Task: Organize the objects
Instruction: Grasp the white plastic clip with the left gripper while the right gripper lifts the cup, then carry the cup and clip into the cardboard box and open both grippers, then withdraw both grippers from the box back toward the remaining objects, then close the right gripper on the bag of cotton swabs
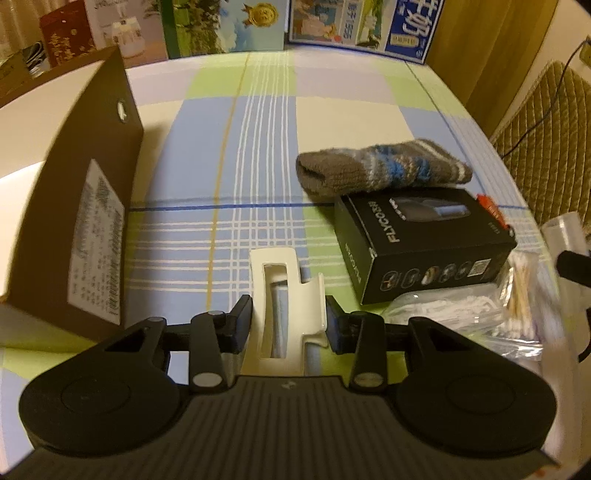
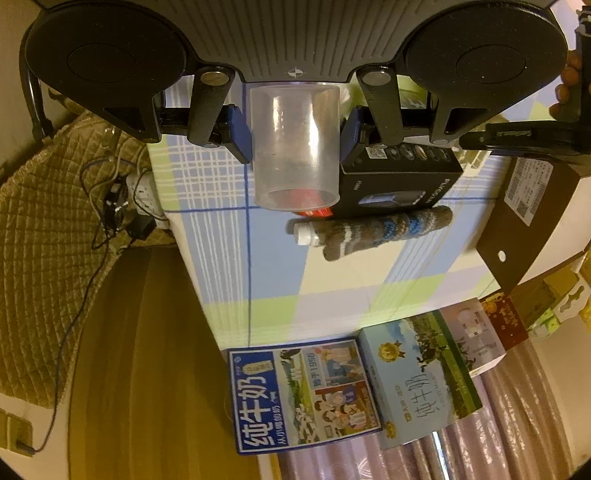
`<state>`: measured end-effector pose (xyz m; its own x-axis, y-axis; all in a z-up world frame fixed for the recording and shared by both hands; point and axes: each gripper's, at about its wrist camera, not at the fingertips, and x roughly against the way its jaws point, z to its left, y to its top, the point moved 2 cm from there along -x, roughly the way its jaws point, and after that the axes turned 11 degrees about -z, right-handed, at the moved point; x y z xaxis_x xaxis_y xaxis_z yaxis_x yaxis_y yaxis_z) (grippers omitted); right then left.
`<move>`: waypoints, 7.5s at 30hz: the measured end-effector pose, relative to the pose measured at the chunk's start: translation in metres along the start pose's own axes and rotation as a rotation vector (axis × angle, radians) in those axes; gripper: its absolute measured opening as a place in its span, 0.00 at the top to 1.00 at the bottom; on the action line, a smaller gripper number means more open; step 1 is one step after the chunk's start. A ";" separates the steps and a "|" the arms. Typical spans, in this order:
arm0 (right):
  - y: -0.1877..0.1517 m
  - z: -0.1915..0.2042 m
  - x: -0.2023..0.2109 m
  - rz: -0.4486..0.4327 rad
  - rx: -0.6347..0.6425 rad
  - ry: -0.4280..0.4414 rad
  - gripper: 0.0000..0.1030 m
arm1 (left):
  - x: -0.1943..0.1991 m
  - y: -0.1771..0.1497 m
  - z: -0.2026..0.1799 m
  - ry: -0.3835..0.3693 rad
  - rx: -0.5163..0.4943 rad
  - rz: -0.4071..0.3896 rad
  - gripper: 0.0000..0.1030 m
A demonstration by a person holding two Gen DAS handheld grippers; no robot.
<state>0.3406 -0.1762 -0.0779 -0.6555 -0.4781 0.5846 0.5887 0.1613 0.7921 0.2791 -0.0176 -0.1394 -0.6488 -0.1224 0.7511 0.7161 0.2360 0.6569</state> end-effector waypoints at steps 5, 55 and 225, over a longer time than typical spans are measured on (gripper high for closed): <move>0.006 0.013 0.000 -0.010 0.018 0.043 0.53 | 0.030 0.001 0.005 -0.005 0.026 -0.041 0.66; 0.011 0.405 -0.165 0.166 0.100 0.270 0.53 | 0.041 0.037 0.354 0.100 0.154 -0.031 0.66; -0.031 0.025 -0.050 0.117 0.003 -0.134 0.83 | -0.007 0.027 -0.022 -0.179 -0.205 0.045 0.18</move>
<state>0.3432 -0.1358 -0.1277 -0.6399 -0.3362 0.6910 0.6634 0.2121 0.7175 0.3086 -0.0320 -0.1254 -0.6371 0.0606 0.7684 0.7707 0.0352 0.6362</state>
